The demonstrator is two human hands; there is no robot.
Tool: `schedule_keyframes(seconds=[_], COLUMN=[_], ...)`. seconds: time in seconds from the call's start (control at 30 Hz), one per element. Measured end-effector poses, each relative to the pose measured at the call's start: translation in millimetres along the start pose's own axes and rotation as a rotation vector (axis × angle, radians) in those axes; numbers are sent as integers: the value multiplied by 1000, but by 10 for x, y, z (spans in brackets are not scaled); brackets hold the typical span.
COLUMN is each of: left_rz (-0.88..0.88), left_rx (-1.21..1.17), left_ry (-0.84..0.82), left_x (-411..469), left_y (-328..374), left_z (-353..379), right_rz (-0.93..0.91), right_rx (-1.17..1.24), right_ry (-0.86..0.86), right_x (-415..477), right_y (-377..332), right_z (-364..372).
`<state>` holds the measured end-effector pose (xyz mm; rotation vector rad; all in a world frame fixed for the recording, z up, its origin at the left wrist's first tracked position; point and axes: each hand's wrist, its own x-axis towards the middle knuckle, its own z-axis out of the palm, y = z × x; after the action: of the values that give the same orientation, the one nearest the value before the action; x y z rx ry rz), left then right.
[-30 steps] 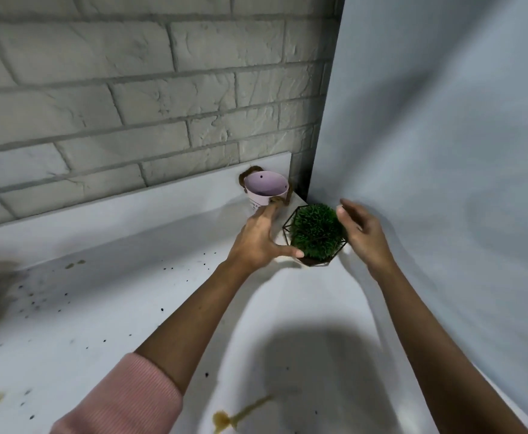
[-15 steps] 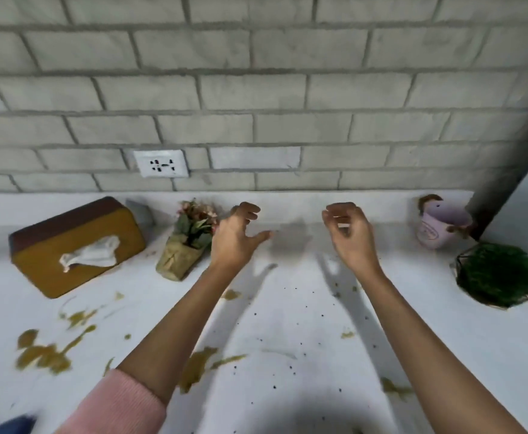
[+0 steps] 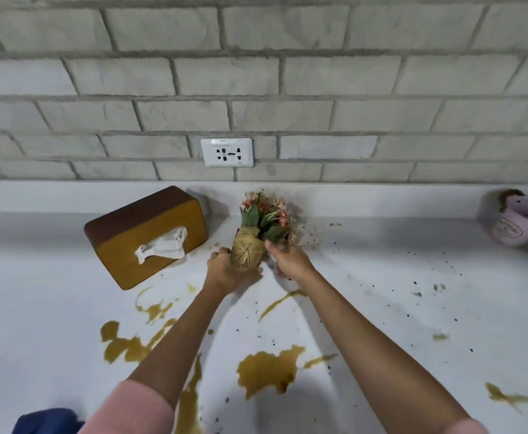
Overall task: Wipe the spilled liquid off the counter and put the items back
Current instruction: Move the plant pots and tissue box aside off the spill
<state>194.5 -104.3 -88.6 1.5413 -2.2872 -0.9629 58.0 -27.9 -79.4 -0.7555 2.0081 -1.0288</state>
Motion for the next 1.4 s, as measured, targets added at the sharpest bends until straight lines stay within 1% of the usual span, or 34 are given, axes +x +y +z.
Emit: schedule_keyframes(seconds=[0.1,0.2,0.27,0.33,0.5,0.57,0.63,0.7,0.8,0.9,1.03,1.13,1.23,1.33,1.4], left_rz=[14,76,162,265,466,553,629,692,788,874,975,1005,964,903,887], left_rx=[-64,-120,-151,-200,-413,-464,-474,-492,-511,-533,-490,-378,-249,-84,39], left_ry=[46,84,113,144,185,167,136,58,-66,-175,-288,-389,-424,-480,-470], left_x=[94,118,82,9,-266,-403,-538,-700,-976,-1289,-1620,-1781,-1838,-1816,-1785], left_y=[-15,-26,-12,86,661,966,1275,1632,2169,2691,3219,3467,3564,3544,3526], left_z=[91,119,125,130,325,525,735,971,1346,1782,2312,2684,3043,3304,3431], right_rz=[-17,-26,-14,-34,-159,-212,-260,-281,-307,-272,-202,-176,-93,27,78], right_rx=[32,49,107,172,364,401,373,319,330,296,250,205,191,184,192], right_ry=[0,-4,6,55,212,299,401,528,696,823,931,1009,1061,1062,1051], right_x=[79,133,117,49,-222,-395,-592,-818,-1145,-1486,-1861,-2018,-2083,-2070,-2039], right_y=[-75,-143,-163,-183,-169,-56,95,285,589,963,1449,1840,2242,2622,2826], right_z=[135,190,176,88,-490,-880,-1276,-1679,-2229,-2817,-3460,-3815,-4081,-4254,-4333])
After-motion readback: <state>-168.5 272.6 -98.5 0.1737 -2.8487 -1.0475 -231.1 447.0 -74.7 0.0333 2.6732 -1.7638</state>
